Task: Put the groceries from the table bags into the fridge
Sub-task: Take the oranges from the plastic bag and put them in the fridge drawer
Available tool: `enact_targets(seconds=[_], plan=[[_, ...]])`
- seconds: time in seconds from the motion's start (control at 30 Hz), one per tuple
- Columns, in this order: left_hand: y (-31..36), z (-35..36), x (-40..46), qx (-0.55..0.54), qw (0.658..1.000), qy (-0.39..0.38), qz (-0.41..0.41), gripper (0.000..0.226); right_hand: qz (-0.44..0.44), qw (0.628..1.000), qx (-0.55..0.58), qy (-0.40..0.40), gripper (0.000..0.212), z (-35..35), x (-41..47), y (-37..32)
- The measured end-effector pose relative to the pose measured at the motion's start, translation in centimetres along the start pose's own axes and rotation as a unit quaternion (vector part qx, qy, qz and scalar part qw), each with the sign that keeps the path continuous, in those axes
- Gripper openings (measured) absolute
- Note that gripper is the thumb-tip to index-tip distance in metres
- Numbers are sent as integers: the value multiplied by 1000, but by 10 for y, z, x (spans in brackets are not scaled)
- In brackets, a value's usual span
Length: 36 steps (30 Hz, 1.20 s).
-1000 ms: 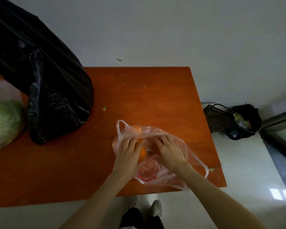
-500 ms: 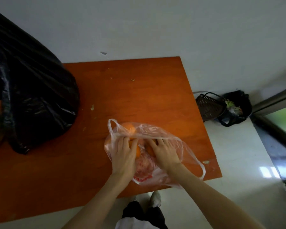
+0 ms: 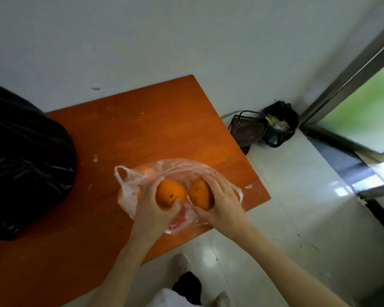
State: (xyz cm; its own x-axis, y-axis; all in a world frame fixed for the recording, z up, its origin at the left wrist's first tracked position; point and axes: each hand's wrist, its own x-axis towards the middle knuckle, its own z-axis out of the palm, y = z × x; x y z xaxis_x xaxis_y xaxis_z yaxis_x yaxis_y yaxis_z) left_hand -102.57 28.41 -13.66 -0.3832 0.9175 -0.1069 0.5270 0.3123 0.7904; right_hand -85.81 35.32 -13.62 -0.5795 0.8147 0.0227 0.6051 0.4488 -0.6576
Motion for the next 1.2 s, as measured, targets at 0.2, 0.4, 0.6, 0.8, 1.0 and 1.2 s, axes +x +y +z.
enact_targets(seconds=[0.2,0.4,0.6,0.8,1.0,1.2], plan=[[68,37,-26,-54,996,-38,67,62,121,970,131,166,74,-57,-84,10],[142,108,-95,-85,980,-128,128,57,255,903,168,301,68,-111,-218,45],[192,191,-207,-104,952,-255,131,53,341,801,244,427,51,-152,-377,71],[245,277,-313,-136,898,-393,144,38,362,592,467,548,31,-175,-516,87],[306,353,-404,-126,839,-497,181,28,292,426,541,664,48,-197,-634,98],[356,421,-488,-68,768,-579,264,36,268,365,498,739,63,-217,-741,102]])
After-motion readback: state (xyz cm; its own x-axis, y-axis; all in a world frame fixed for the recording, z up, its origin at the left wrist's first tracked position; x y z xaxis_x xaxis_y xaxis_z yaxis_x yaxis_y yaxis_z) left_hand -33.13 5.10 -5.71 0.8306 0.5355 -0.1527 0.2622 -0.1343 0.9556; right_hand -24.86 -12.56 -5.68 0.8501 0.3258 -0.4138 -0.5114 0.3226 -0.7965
